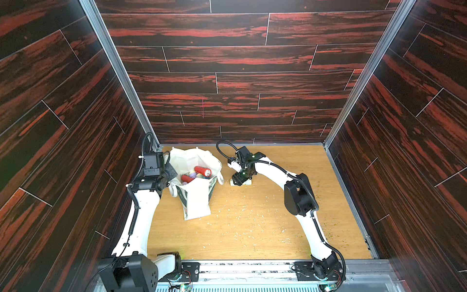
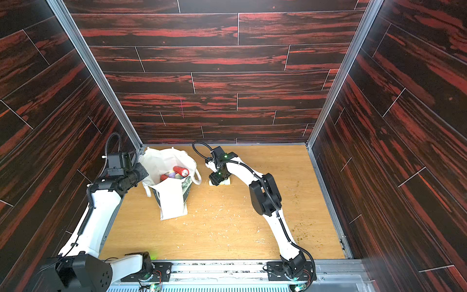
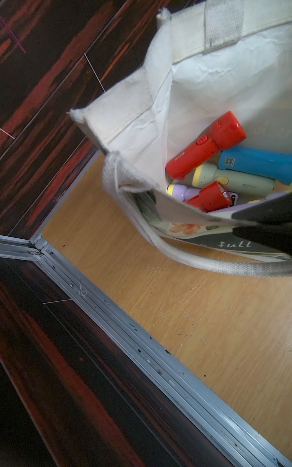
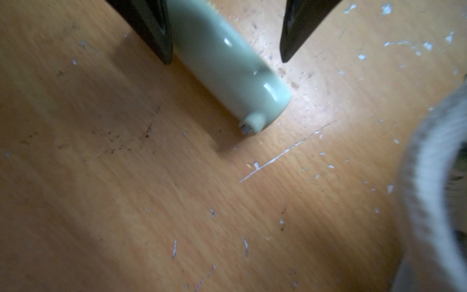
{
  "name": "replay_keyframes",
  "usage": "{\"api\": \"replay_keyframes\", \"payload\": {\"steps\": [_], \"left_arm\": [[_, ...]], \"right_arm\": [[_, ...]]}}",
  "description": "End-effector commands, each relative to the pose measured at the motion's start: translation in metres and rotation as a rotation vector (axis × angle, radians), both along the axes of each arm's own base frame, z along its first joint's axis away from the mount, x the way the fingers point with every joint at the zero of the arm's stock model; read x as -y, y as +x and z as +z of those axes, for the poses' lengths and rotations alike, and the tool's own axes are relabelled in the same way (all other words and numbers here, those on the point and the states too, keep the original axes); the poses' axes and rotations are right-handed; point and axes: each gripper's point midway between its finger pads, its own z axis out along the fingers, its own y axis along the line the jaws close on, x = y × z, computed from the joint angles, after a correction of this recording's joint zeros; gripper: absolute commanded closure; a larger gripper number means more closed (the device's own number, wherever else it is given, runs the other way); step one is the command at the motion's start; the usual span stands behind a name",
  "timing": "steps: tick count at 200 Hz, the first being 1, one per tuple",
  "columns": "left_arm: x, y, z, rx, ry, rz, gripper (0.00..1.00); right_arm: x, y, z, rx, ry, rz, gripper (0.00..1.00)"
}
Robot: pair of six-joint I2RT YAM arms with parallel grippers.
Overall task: Put the flashlights into the tote bags
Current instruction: Pick up the flashlight from the center of the board.
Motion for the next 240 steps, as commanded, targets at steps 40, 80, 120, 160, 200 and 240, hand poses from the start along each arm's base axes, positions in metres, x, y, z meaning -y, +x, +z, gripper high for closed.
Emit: {"api": "replay_keyframes", "payload": {"steps": [40,80,120,160,200,240], "left_arm": [[-0.009,-0.002,0.015,0.042,0.011,0.039,1.0],[-0.009,-0.002,0.014,0.039,0.009,0.037,1.0],[-0.008,-0.002,0.014,0.039,0.003,0.035,1.0],[-0.007,-0.001,0.012,0.036,-0.002,0.03,1.0],[0.001,0.003,0.013,0.053,-0.028,-0.013,1.0],[0.019,0.012,0.017,0.1,-0.11,-0.096,1.0]], "right_arm": [[0.007,0.003,-0.033,-0.023,-0.087,-0.015,0.37],[0.008,0.004,-0.037,-0.025,-0.096,-0.025,0.43],[0.009,0.005,-0.042,-0.028,-0.108,-0.037,0.52],[0.009,0.006,-0.043,-0.033,-0.11,-0.044,0.61],[0.006,0.008,-0.03,-0.023,-0.087,-0.06,0.73],[0.01,0.022,0.031,0.061,-0.003,-0.173,0.81]]}}
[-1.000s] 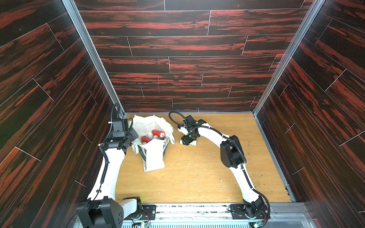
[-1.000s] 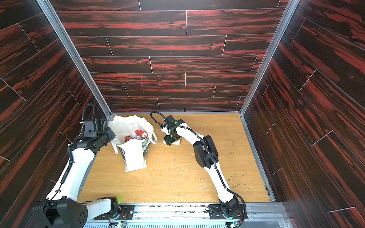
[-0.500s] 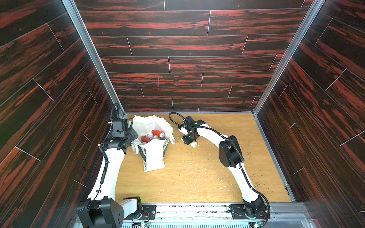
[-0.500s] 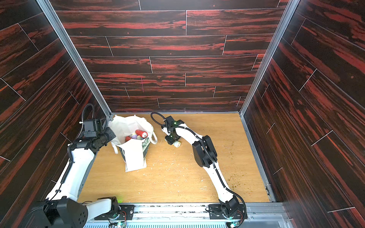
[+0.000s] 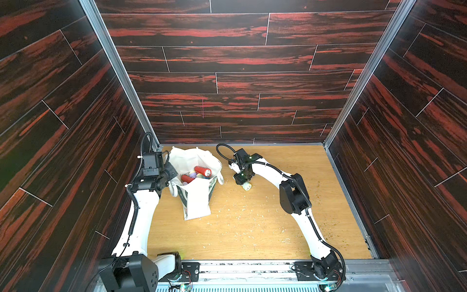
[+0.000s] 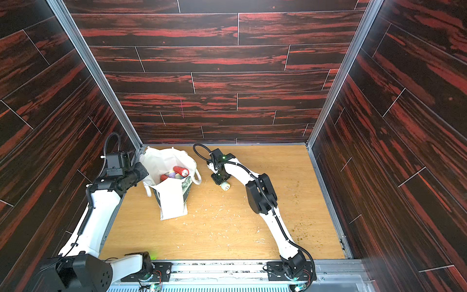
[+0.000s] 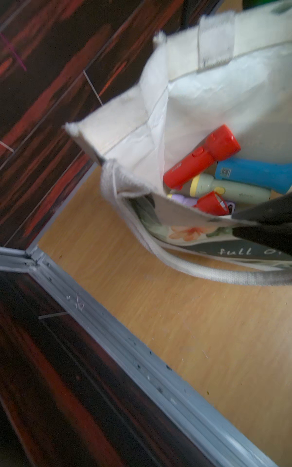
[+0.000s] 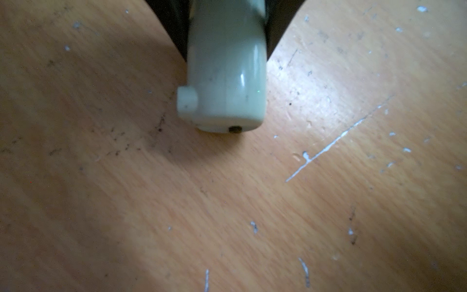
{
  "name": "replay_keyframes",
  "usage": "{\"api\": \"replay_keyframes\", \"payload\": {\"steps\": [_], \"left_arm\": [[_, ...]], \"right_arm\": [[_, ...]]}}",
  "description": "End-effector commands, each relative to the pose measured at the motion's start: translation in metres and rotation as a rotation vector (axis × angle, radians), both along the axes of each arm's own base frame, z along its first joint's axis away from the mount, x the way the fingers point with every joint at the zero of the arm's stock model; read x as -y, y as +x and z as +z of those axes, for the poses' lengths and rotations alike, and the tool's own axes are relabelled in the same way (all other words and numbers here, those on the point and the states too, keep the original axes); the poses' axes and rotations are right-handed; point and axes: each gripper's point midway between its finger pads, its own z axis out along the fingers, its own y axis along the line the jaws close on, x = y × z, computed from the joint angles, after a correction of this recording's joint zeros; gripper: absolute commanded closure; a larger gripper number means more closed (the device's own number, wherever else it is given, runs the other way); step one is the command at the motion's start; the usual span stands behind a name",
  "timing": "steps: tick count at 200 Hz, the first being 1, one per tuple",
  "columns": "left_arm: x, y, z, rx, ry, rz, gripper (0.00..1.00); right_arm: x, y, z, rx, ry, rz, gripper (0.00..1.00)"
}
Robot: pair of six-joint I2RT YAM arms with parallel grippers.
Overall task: Put the flashlights into the tote bags
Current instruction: Pick up the flashlight from the center of the board, then place the flashlight in the canvas bag.
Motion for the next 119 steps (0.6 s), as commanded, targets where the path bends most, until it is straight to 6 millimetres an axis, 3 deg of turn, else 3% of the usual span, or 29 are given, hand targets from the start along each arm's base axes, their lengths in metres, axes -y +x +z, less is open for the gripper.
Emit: {"api": "replay_keyframes", "payload": {"steps": [1,19,79,92,119], "left_arm": [[0.01,0.006,0.013,0.07,-0.056,-0.043,1.0],[0.022,0.012,0.017,0.108,-0.127,-0.096,1.0],[0.067,0.029,0.031,0.2,-0.354,-0.312,1.0],[0.073,0.03,0.034,0.211,-0.38,-0.343,1.0],[0.084,0.031,0.04,0.242,-0.438,-0.399,1.0]], "right_arm": [[0.002,0.01,0.056,0.076,0.068,-0.08,0.82],[0.011,0.017,0.096,0.137,0.122,-0.171,0.88],[0.042,0.01,0.208,0.331,0.277,-0.381,1.0],[0.041,0.007,0.231,0.342,0.341,-0.404,1.0],[0.02,-0.006,0.266,0.319,0.493,-0.372,1.0]]}}
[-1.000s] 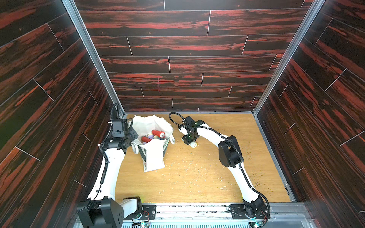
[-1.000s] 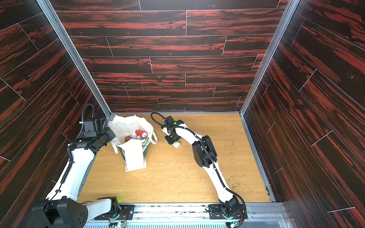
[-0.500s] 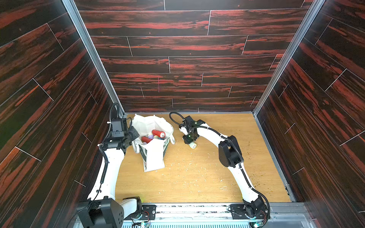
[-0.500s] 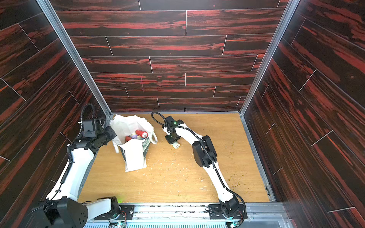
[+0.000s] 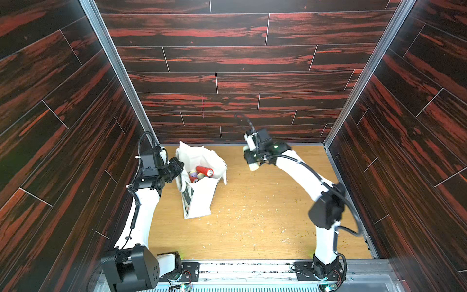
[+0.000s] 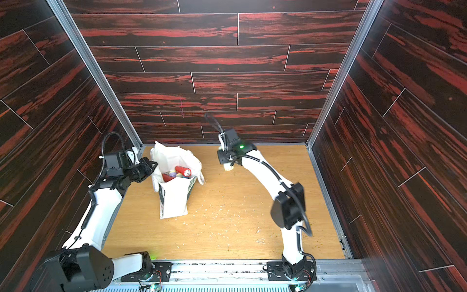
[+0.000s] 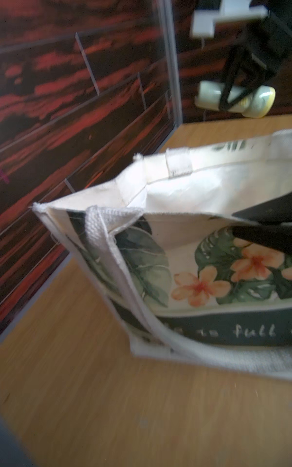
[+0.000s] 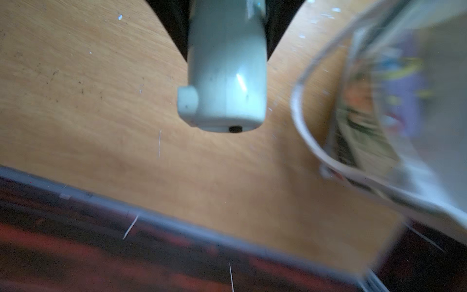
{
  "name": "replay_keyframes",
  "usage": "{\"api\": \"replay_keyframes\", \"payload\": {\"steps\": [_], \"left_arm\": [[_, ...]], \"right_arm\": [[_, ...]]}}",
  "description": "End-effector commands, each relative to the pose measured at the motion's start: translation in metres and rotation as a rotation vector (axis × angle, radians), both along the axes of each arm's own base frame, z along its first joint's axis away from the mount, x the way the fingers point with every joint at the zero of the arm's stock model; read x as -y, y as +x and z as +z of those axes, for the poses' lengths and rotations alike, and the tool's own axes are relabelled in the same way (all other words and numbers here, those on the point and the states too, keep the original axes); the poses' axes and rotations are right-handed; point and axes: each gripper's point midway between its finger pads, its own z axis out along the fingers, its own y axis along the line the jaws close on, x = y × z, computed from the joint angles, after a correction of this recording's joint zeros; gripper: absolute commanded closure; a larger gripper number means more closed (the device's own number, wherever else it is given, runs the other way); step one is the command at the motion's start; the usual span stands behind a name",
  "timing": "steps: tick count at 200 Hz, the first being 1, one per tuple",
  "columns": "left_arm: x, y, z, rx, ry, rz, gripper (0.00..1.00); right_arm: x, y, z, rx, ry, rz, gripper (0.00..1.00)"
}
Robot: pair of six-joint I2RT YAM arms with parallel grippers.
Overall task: Put the flashlights into the tote bags
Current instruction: Place the flashlight in the canvas bag.
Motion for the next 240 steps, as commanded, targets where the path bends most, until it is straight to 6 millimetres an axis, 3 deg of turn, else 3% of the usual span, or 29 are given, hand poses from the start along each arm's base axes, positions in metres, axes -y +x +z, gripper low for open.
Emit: {"api": "replay_keyframes", "payload": {"steps": [1,29,54,119,166,240], "left_arm": [[0.017,0.004,0.023,0.097,-0.084,-0.093,1.0],[0.019,0.0,0.024,0.107,-0.09,-0.1,1.0],[0.025,-0.007,0.02,0.101,-0.115,-0.121,1.0],[0.028,-0.029,0.026,0.13,-0.141,-0.108,1.0],[0.032,-0.04,0.027,0.133,-0.161,-0.108,1.0],[0.03,-0.047,0.021,0.117,-0.162,-0.092,1.0]], "right_arm": [[-0.019,-0.011,0.034,0.009,0.152,0.011,1.0],[-0.058,-0.026,0.063,0.058,0.227,0.098,1.0],[-0.092,-0.034,0.073,0.073,0.243,0.144,1.0],[-0.159,-0.056,0.06,0.056,0.219,0.248,1.0],[-0.172,-0.057,0.036,0.017,0.201,0.246,1.0],[-0.181,-0.057,-0.028,-0.12,0.152,0.187,1.0]]}}
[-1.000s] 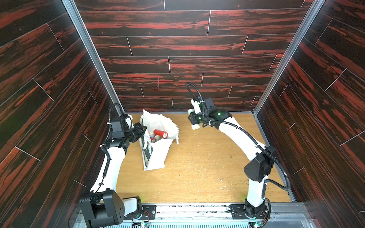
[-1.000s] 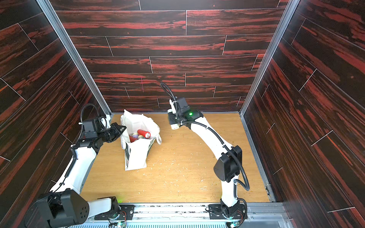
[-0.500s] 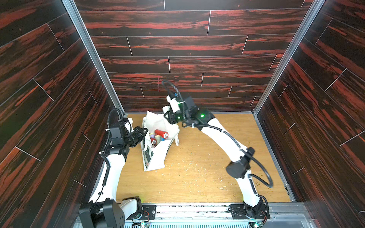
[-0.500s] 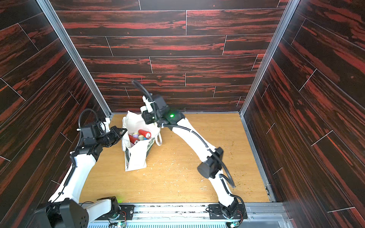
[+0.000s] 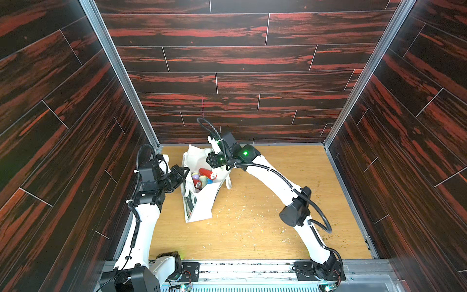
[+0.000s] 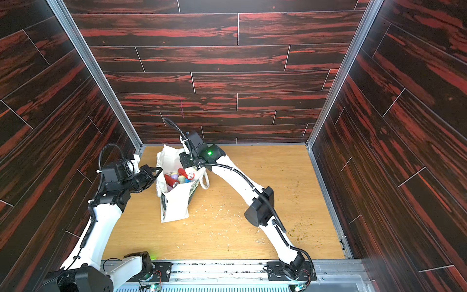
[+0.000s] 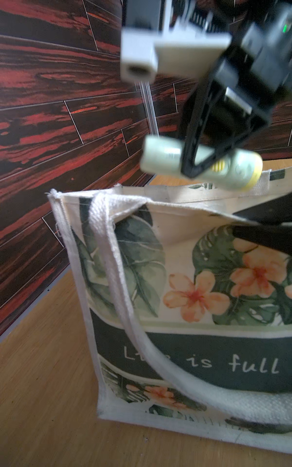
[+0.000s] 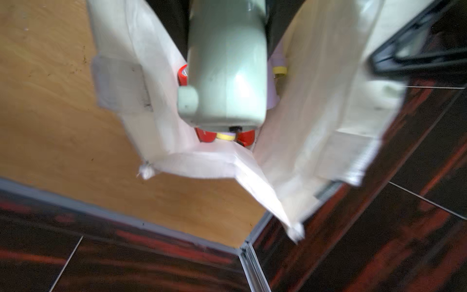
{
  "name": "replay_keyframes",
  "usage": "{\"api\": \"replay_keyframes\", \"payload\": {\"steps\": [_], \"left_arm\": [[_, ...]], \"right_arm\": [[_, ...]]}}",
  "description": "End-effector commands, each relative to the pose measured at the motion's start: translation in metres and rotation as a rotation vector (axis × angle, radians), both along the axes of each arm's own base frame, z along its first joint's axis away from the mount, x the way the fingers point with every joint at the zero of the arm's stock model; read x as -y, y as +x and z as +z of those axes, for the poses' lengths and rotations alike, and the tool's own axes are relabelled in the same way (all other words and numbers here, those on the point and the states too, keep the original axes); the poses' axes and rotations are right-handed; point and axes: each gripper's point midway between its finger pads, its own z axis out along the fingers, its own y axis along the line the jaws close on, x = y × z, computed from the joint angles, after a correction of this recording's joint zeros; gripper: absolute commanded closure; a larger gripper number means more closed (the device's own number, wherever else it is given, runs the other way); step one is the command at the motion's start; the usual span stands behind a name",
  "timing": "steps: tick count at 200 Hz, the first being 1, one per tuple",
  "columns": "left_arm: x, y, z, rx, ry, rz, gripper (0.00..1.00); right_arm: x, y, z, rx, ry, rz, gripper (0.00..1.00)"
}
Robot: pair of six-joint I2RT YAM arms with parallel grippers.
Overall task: Put the flashlights into the tote bags
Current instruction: Place the flashlight in the canvas bag.
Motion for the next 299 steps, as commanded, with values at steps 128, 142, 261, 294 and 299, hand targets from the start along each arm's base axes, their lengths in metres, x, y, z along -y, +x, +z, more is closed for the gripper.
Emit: {"api": "replay_keyframes", "payload": {"steps": [128,142,261,294,299], "left_arm": [[-0.01,-0.007,0.003,0.005,0.059,0.055,1.0],[-0.011,-0.007,0.001,0.001,0.062,0.059,1.0],[-0.011,-0.006,-0.002,-0.01,0.063,0.057,1.0],[-0.011,-0.006,-0.003,-0.012,0.062,0.057,1.0],[-0.011,-0.006,-0.004,-0.014,0.062,0.056,1.0]], "right_arm": [[0.008,-0.013,-0.111,-0.167,-0.232,-0.132,1.0],[0.01,-0.012,-0.119,-0.18,-0.246,-0.144,1.0],[0.012,-0.009,-0.127,-0.211,-0.248,-0.174,0.56],[0.012,-0.005,-0.097,-0.183,-0.191,-0.166,0.45],[0.012,-0.004,-0.089,-0.176,-0.177,-0.165,0.43]]}}
